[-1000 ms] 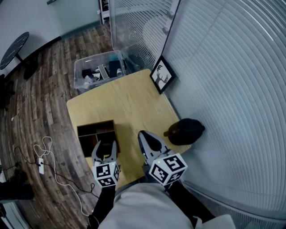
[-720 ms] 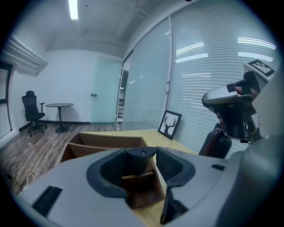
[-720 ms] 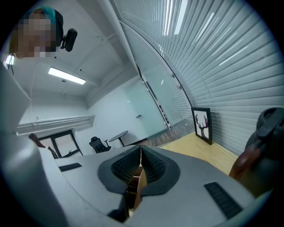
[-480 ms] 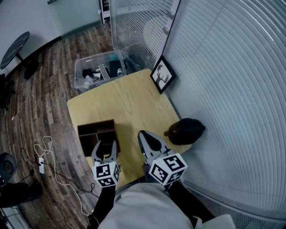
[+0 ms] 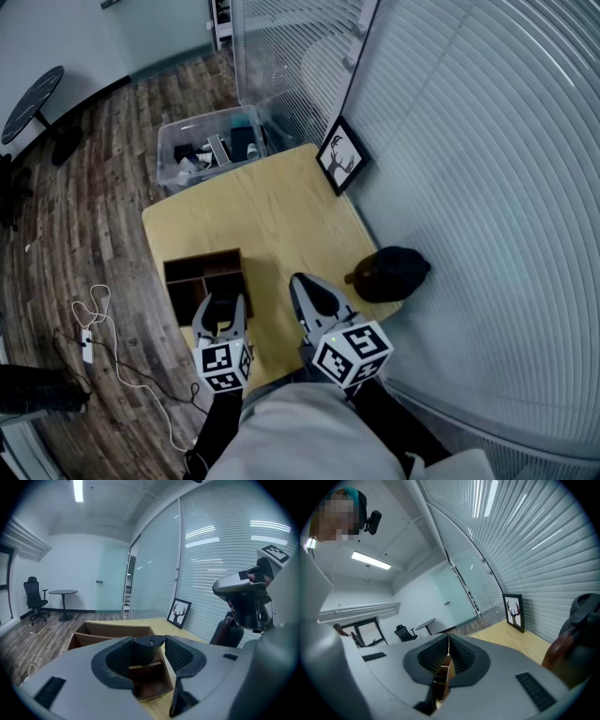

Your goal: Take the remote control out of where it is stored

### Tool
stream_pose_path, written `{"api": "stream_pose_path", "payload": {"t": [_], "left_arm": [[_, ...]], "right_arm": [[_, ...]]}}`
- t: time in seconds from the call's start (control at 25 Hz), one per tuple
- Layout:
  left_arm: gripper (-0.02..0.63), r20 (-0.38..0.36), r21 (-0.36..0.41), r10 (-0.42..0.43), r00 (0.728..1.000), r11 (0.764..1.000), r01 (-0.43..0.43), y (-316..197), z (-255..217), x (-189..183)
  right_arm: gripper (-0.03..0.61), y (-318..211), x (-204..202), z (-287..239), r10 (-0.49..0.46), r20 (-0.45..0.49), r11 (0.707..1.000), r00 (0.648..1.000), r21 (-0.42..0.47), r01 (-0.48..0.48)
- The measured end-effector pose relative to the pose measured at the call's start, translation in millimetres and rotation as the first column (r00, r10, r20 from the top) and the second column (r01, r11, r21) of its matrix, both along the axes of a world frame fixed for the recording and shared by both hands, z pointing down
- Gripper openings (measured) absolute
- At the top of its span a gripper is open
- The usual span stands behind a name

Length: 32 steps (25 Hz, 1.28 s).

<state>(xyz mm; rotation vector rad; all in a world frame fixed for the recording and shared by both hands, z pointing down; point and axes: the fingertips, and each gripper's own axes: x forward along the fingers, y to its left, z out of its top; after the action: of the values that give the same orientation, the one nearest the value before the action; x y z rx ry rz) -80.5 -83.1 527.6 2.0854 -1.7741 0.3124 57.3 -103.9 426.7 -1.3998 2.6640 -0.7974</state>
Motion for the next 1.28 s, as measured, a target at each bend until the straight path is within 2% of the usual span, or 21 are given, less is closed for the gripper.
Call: {"api": "stream_pose_path", "payload": {"t": [1.28], "left_arm": [[0.216, 0.010, 0.017, -0.002, 1.000, 1.000, 0.002, 4, -12, 1]], "right_arm": [[0.005, 5, 3, -2, 0.003, 0.003, 1.000, 1.000, -0.003, -0.003]]}}
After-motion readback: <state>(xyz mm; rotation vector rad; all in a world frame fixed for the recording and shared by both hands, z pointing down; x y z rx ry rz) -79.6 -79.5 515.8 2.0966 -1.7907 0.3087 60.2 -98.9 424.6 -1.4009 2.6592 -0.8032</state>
